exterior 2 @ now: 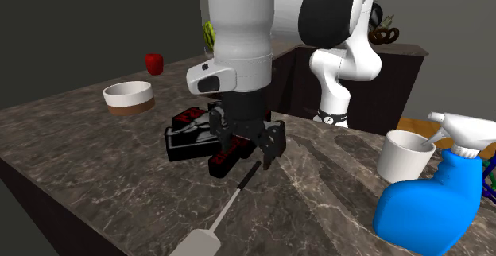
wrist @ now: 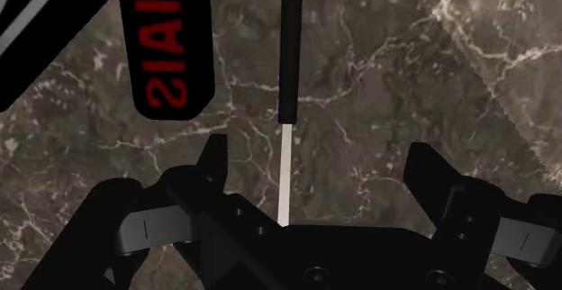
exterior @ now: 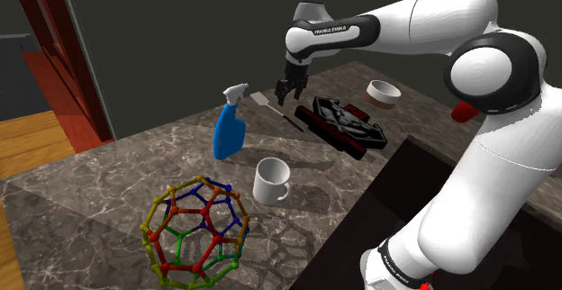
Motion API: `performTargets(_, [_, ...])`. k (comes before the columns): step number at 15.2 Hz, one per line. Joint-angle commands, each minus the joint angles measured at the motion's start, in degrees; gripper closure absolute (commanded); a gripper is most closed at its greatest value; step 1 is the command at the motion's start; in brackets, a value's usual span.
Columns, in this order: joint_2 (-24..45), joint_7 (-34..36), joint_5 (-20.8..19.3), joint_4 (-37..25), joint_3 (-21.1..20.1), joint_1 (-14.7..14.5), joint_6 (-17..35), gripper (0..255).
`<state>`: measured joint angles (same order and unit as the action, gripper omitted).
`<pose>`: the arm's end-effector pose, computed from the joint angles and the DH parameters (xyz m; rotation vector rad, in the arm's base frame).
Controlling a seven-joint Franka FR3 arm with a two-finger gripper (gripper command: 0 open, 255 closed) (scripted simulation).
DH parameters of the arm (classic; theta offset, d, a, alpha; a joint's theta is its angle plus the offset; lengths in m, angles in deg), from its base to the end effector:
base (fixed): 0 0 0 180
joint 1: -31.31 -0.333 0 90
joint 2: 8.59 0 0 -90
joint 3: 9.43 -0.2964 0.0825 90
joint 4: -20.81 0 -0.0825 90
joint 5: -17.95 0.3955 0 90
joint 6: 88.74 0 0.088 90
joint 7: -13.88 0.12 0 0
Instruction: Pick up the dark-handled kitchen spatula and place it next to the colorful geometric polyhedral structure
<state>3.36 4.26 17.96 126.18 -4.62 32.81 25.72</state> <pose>0.6097 -0.0656 0.3739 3.1289 0.0925 -0.0800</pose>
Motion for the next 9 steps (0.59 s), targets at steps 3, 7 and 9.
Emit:
performTargets(3, [9.93, -1.59, 1.16, -10.04, -0.13, 0.76, -0.89, 0])
performTargets(7, [11.59, -1.77, 1.32, -9.71, -0.21, 0.89, 1.03, 0])
performTargets(9, [12.09, -1.80, 1.37, -8.86, -0.23, 0.90, 2.37, 0])
